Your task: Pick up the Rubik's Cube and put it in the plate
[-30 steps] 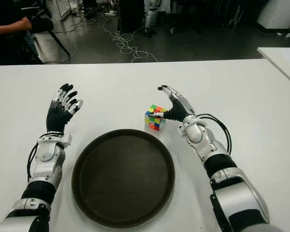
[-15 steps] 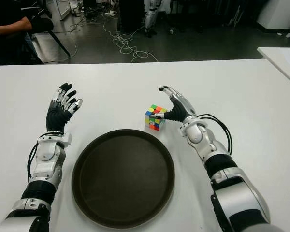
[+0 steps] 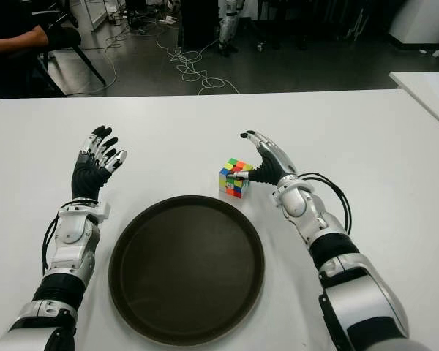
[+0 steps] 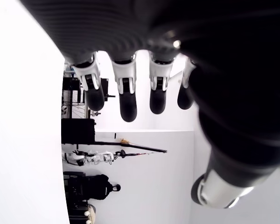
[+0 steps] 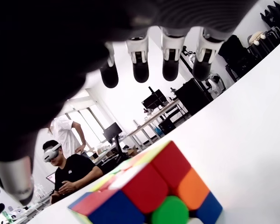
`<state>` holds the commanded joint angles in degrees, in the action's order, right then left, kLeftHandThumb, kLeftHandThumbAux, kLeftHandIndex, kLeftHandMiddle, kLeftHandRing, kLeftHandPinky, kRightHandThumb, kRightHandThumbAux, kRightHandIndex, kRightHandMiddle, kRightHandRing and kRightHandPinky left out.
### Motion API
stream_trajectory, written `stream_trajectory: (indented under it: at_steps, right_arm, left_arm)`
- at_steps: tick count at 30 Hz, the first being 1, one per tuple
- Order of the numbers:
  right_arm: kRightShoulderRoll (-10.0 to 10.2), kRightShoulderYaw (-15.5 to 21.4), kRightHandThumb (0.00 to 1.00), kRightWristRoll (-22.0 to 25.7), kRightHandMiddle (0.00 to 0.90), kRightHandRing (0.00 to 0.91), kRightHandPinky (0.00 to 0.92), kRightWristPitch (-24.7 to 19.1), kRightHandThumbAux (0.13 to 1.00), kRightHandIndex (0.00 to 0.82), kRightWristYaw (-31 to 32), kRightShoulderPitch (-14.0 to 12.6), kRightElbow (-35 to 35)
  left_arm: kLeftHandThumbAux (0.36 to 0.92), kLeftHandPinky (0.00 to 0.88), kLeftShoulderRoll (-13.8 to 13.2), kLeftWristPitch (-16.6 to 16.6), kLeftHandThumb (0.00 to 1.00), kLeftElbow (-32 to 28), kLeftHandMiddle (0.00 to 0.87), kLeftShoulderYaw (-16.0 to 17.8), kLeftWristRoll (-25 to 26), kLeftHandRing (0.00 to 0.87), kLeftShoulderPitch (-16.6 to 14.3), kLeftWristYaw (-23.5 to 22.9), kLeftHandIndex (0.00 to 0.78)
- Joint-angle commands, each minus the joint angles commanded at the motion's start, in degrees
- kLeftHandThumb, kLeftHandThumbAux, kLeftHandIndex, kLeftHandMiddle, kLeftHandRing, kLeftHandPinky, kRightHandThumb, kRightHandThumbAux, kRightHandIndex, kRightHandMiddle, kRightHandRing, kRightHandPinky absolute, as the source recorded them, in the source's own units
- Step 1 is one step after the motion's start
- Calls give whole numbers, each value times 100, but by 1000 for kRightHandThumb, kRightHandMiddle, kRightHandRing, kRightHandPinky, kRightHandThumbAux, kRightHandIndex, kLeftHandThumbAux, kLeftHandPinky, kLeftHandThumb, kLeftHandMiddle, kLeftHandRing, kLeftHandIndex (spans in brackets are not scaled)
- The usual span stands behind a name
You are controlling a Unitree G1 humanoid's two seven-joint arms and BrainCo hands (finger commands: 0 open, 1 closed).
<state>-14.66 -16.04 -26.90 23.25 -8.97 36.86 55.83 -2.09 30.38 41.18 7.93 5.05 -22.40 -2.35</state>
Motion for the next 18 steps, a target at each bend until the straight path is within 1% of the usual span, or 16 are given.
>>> stream_trajectory:
  at_steps: [6, 13, 18]
  right_arm:
    - [20, -3, 0, 22, 19, 29, 45, 17, 602, 0, 30, 3, 20]
    - [62, 16, 0, 77, 31, 49, 74, 44, 590, 9, 126, -3, 57]
    - [90, -4, 0, 57, 26, 39, 61, -38, 586, 14, 198, 17, 77]
  left_arm:
    - [751, 88, 10, 3, 22, -19, 131, -1, -8, 113, 11, 12, 55]
    - [766, 93, 23, 13, 25, -36, 130, -9, -14, 114, 27, 19, 55]
    - [776, 97, 40, 4, 27, -71, 139, -9, -3, 123, 35, 23, 64]
